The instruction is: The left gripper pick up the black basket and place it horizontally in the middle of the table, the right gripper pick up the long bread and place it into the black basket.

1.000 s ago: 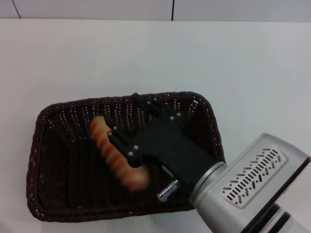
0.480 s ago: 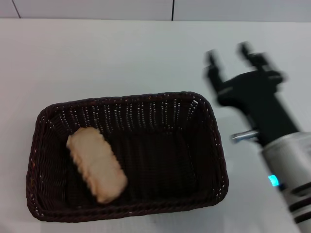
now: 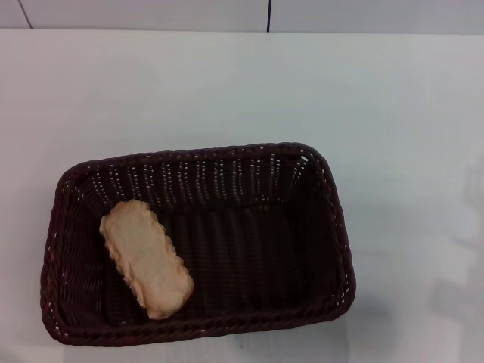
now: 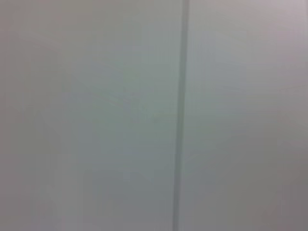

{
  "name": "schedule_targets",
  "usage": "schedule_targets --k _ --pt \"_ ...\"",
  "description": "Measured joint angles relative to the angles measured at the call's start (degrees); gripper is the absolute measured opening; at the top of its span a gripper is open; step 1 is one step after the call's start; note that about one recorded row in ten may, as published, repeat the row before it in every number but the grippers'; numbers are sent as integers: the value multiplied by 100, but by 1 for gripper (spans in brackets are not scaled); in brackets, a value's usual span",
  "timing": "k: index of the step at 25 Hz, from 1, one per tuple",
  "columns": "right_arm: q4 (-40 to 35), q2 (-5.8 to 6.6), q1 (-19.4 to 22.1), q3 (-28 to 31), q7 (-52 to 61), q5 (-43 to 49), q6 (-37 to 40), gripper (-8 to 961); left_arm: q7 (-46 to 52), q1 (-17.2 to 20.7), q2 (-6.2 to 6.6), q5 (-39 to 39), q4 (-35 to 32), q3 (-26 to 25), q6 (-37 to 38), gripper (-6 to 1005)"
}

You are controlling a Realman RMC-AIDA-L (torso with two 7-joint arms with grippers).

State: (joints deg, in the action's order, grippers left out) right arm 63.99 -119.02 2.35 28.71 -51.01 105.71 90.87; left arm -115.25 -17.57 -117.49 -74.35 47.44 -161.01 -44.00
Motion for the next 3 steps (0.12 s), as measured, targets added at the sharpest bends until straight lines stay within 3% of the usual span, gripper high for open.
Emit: schedule_targets --k 3 --pt "-412 18 -124 190 425 -168 195 584 1 9 -17 1 -51 0 0 813"
